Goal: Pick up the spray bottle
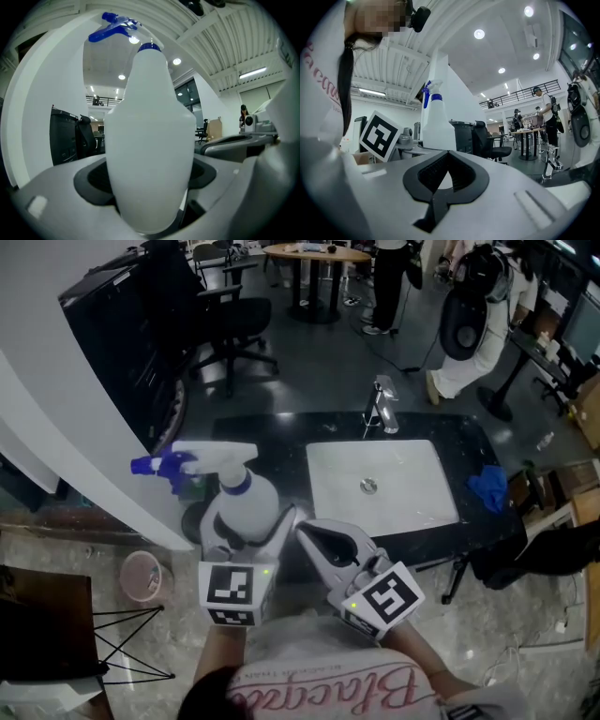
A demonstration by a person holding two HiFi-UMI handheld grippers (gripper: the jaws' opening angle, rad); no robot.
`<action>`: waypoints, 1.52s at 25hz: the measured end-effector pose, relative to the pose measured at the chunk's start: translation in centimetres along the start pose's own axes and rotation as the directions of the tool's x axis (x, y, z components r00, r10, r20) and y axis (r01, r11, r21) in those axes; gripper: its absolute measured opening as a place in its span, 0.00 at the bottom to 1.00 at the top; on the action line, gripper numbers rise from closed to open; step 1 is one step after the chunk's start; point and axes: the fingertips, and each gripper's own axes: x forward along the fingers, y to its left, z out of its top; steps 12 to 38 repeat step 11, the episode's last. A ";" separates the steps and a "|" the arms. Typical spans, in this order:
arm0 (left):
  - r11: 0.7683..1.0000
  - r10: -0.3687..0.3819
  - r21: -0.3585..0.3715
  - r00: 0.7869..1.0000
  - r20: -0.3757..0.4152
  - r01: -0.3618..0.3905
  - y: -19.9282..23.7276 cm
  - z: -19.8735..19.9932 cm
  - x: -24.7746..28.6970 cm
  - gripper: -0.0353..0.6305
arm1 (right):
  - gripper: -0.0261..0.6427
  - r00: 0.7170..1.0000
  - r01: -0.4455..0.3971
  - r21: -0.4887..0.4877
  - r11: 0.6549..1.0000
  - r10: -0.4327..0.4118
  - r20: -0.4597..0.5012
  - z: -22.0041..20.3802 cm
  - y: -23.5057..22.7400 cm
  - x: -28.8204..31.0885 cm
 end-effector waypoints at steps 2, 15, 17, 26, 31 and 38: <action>1.000 -0.002 -0.003 1.000 0.011 0.002 0.0 0.4 -0.1 0.67 | 0.04 1.000 0.010 -0.001 1.000 -0.010 -0.001 0.0 -0.2 0.0; 1.000 -0.013 -0.007 1.000 0.017 0.013 -0.2 0.2 -0.5 0.67 | 0.04 1.000 0.009 -0.008 1.000 -0.009 -0.017 -0.7 0.1 -0.1; 1.000 -0.013 -0.007 1.000 0.017 0.013 -0.2 0.2 -0.5 0.67 | 0.04 1.000 0.009 -0.008 1.000 -0.009 -0.017 -0.7 0.1 -0.1; 1.000 -0.013 -0.007 1.000 0.017 0.013 -0.2 0.2 -0.5 0.67 | 0.04 1.000 0.009 -0.008 1.000 -0.009 -0.017 -0.7 0.1 -0.1; 1.000 -0.013 -0.007 1.000 0.017 0.013 -0.2 0.2 -0.5 0.67 | 0.04 1.000 0.009 -0.008 1.000 -0.009 -0.017 -0.7 0.1 -0.1; 1.000 -0.013 -0.007 1.000 0.017 0.013 -0.2 0.2 -0.5 0.67 | 0.04 1.000 0.009 -0.008 1.000 -0.009 -0.017 -0.7 0.1 -0.1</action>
